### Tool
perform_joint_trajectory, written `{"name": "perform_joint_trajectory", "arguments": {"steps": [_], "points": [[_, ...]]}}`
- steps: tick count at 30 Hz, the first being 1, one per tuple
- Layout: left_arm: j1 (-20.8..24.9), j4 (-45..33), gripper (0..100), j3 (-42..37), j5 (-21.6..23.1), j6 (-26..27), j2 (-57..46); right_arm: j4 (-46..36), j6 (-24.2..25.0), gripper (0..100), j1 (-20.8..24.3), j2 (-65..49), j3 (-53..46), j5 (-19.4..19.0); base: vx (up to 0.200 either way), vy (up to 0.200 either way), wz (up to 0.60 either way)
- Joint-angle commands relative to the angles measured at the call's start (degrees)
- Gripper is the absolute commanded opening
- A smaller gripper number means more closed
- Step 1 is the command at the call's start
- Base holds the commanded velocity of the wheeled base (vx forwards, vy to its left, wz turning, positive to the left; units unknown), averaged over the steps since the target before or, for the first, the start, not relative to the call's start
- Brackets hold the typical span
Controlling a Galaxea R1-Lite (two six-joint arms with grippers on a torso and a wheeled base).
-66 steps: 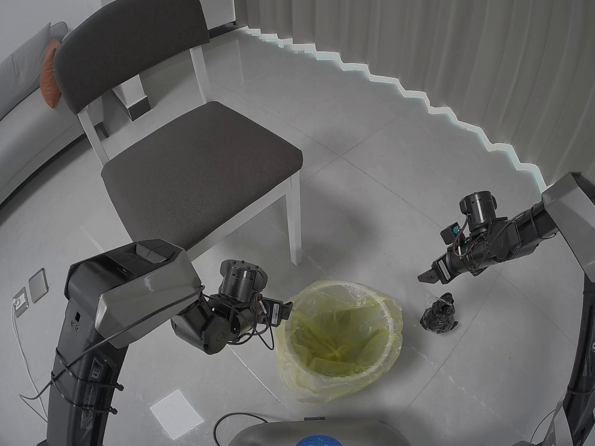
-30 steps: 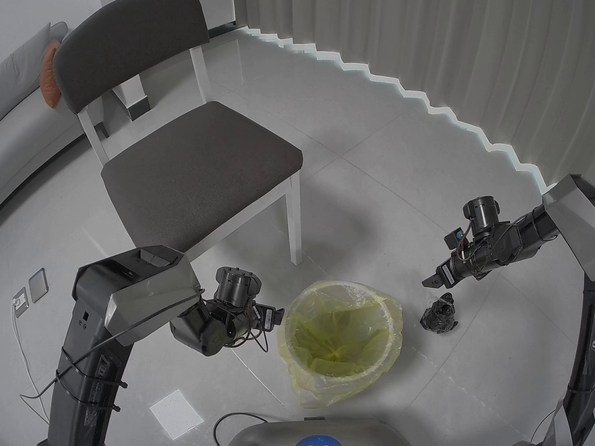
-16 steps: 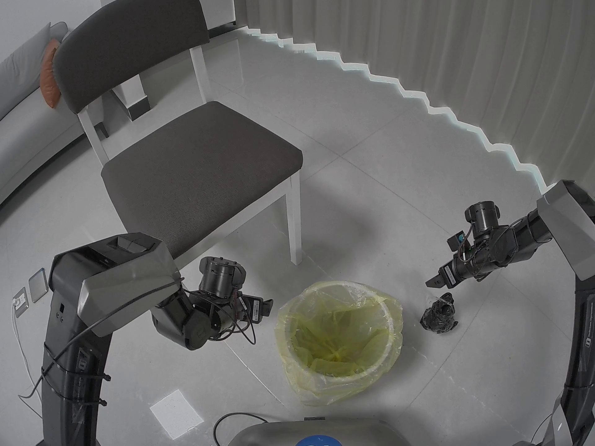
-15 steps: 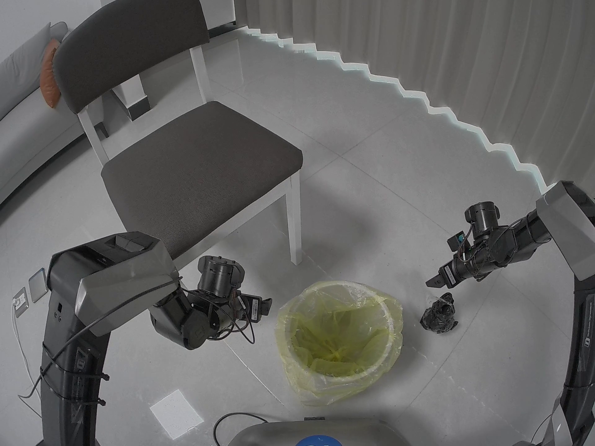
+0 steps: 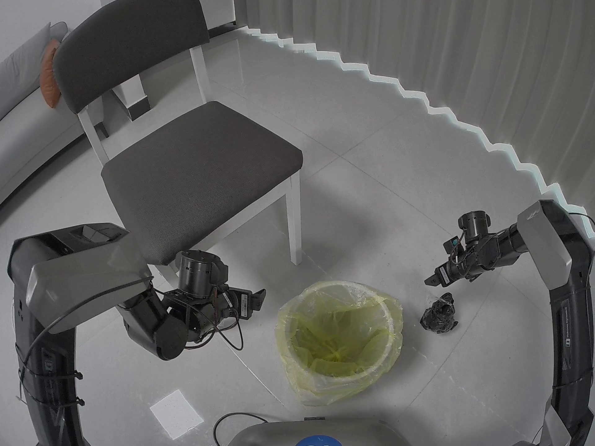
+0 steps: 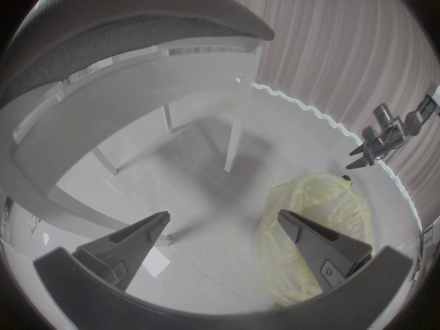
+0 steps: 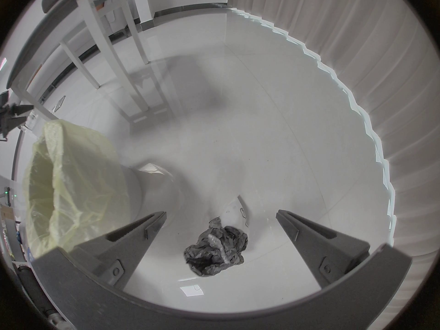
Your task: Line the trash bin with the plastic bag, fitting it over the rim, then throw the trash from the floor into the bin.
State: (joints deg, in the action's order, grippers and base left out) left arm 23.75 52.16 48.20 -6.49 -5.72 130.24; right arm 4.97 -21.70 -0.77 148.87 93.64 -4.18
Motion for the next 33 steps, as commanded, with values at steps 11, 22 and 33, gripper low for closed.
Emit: {"name": "perform_joint_trajectory", "arguments": {"steps": [11, 22, 33], "points": [[0.07, 2.94, 100, -5.93, -0.11, -0.17, -5.26, -4.62, -0.01, 100, -2.4, 13.11, 12.18, 0.4, 0.0, 0.0, 0.0], [0.16, 2.94, 100, -5.93, -0.11, -0.17, -5.26, -12.27, -0.01, 100, -2.75, 13.55, 15.44, 2.34, 0.0, 0.0, 0.0], [0.16, 2.94, 100, -5.49, -0.11, -0.17, -5.0, -19.56, 0.17, 100, -2.75, 14.52, 19.39, 4.62, 0.0, 0.0, 0.0]]}}
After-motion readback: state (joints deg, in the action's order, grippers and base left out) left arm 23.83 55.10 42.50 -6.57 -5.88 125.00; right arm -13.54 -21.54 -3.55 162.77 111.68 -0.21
